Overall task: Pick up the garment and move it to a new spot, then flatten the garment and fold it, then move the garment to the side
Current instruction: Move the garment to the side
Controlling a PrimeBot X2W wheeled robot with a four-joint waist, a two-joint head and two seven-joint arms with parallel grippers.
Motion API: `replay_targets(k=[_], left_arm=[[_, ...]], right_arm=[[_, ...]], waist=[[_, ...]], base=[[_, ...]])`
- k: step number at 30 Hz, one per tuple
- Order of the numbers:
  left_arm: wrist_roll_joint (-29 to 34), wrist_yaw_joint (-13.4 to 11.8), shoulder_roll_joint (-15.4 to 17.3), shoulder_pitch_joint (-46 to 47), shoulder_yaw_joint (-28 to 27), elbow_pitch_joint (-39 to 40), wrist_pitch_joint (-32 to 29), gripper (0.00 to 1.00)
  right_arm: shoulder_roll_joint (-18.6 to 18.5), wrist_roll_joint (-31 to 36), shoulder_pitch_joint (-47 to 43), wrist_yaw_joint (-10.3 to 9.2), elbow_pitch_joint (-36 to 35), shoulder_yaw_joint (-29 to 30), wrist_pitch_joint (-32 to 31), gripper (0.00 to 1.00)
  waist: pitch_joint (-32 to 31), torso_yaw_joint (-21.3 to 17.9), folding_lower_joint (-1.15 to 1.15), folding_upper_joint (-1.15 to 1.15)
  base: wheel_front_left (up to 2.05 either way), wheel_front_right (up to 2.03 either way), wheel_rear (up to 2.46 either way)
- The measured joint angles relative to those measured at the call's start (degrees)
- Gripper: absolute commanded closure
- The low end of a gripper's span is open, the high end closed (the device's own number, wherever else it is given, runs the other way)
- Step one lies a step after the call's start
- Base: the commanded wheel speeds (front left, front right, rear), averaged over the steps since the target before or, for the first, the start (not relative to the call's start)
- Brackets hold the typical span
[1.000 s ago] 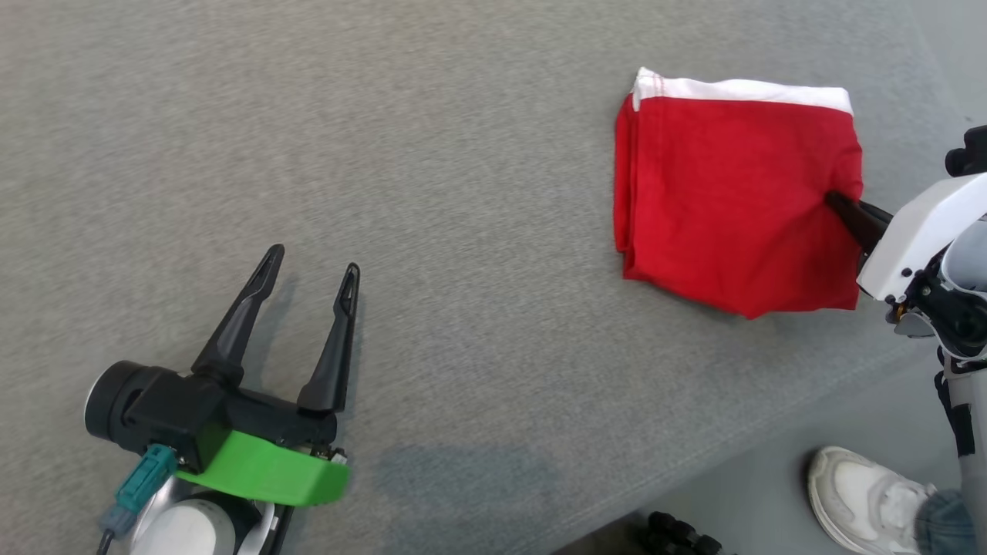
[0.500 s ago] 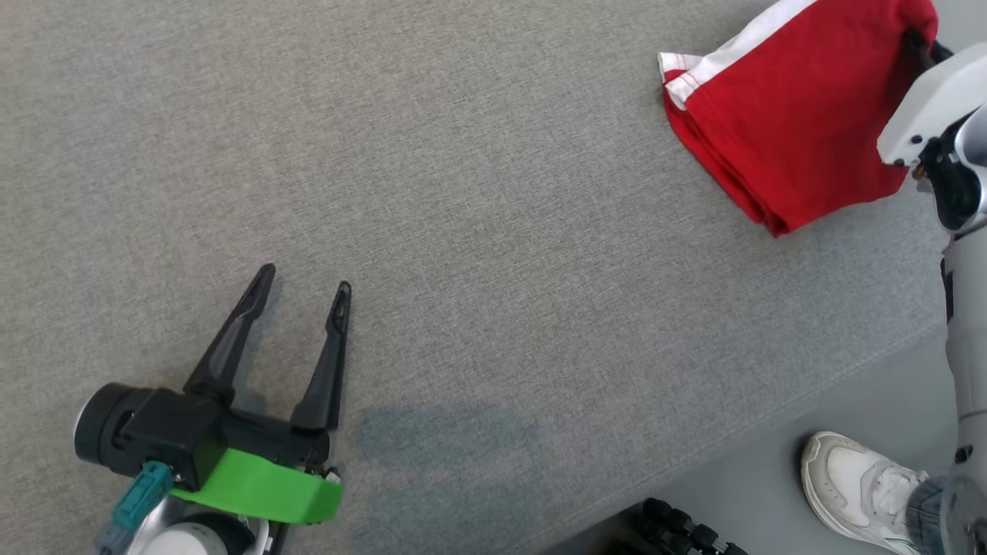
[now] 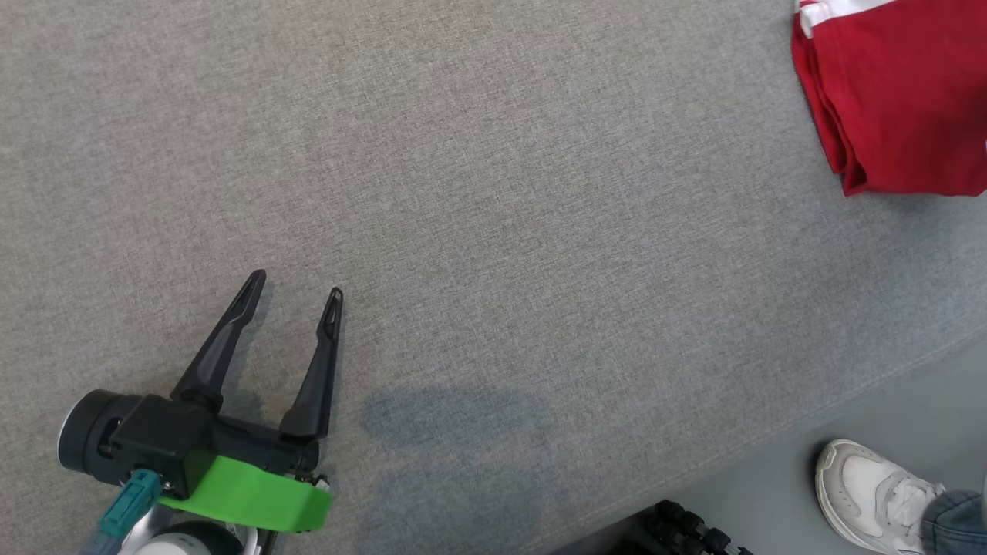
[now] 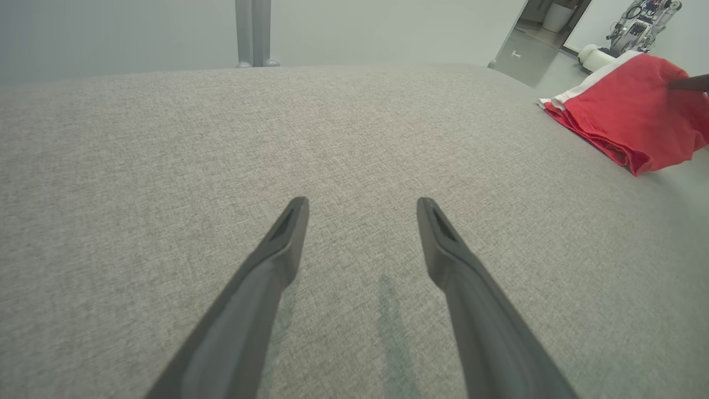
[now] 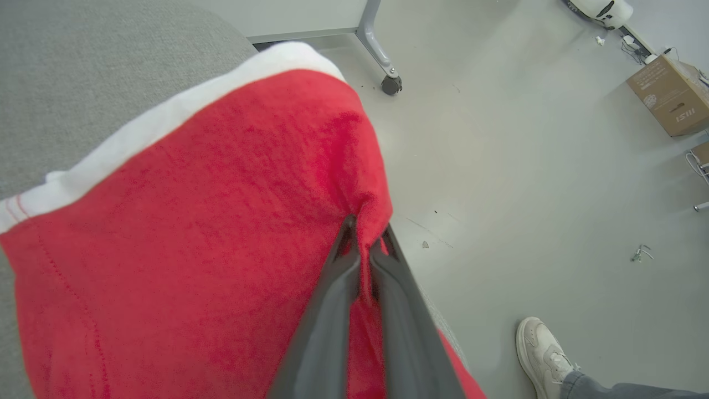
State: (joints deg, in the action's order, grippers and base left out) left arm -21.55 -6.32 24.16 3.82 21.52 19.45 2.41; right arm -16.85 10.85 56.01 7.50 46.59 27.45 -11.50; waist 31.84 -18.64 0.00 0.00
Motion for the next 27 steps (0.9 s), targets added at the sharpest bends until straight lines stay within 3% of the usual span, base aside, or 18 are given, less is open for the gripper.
replay_targets(k=[1, 2, 11, 16, 24, 27], left_arm=[[0.0, -0.1, 0.1, 0.0, -0.1, 0.1, 0.0, 0.00], [0.0, -0.2, 0.1, 0.0, -0.1, 0.1, 0.0, 0.00], [-0.3, -0.3, -0.3, 0.2, 0.2, -0.4, 0.2, 0.00], [-0.8, -0.3, -1.7, 0.6, 0.6, -1.5, 1.3, 0.00], [-2.6, -0.6, -4.0, 1.0, 0.2, -6.4, 5.3, 0.00], [-3.7, -0.7, -5.0, 0.9, -0.6, -10.0, 7.3, 0.00]], right_arm=[[0.2, 1.9, -0.3, 0.00, 0.2, 1.2, -0.1, 0.63], [0.5, 3.5, -0.5, 0.00, 0.3, 2.1, 0.1, 0.01], [2.4, 12.6, -0.3, 0.00, -1.1, 6.5, 6.6, 0.00], [3.0, 14.5, 0.8, 0.00, -0.9, 4.9, 10.4, 0.00], [2.6, 8.3, 0.5, 0.01, -1.8, -6.8, 21.6, 0.00], [1.2, -0.1, -5.3, 0.02, -7.9, -13.8, 25.0, 0.00]], waist=[[-0.1, 0.0, 0.00, 0.00], [-0.1, 0.0, 0.00, 0.00], [-1.1, 0.0, 0.00, 0.00], [-2.4, 0.4, 0.00, 0.00], [-6.5, 2.1, 0.00, 0.00], [-9.0, 4.5, 0.00, 0.00]], base=[[0.00, 0.00, 0.00], [0.00, 0.00, 0.00], [0.00, 0.00, 0.00], [0.00, 0.00, 0.00], [0.00, 0.00, 0.00], [0.00, 0.00, 0.00]])
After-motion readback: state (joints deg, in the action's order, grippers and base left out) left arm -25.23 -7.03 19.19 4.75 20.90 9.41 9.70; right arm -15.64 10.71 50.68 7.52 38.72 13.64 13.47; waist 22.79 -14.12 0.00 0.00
